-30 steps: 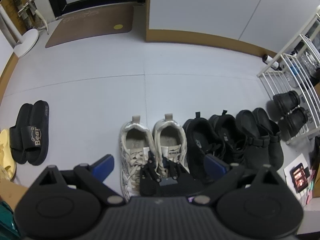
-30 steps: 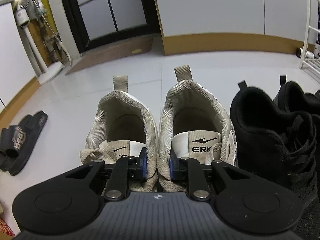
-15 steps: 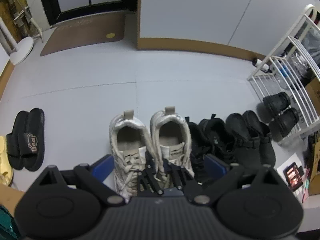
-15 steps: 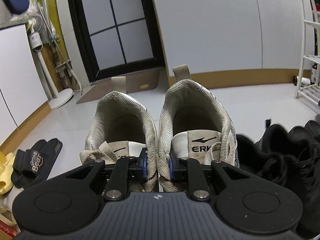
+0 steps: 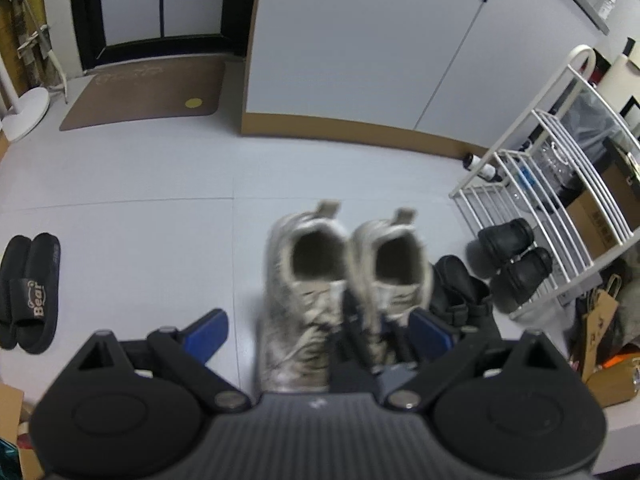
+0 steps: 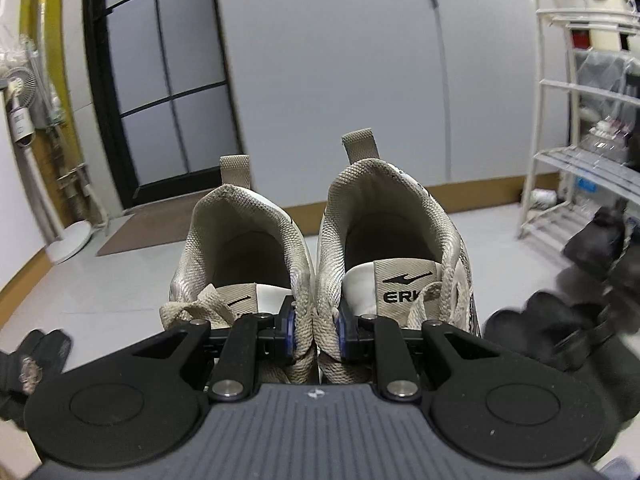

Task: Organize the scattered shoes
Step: 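Lift and carry the beige sneakers with the right gripper toward the rack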

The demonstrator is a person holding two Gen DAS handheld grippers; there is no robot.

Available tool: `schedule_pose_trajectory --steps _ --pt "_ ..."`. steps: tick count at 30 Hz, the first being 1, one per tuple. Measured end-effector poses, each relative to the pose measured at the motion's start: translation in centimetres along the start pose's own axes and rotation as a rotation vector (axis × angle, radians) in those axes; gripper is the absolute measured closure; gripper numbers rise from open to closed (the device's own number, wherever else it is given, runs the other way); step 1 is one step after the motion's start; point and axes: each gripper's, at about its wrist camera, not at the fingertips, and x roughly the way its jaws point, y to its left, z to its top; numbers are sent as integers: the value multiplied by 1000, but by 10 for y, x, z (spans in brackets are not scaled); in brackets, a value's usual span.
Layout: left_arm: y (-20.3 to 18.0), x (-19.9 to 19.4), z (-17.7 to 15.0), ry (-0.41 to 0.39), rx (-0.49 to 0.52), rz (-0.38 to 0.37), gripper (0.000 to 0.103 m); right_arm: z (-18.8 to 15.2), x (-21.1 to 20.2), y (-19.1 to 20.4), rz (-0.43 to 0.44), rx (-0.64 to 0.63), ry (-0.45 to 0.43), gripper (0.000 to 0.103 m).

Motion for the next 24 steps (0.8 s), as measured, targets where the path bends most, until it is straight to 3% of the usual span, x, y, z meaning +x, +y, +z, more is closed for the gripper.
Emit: schedule_pose_trajectory --steps 14,24 --pt "-6 -7 2 -19 -33 -31 5 66 3 -90 -110 56 -23 83" --pt "-11 11 6 19 -51 -15 5 123 22 -144 -201 62 -52 82"
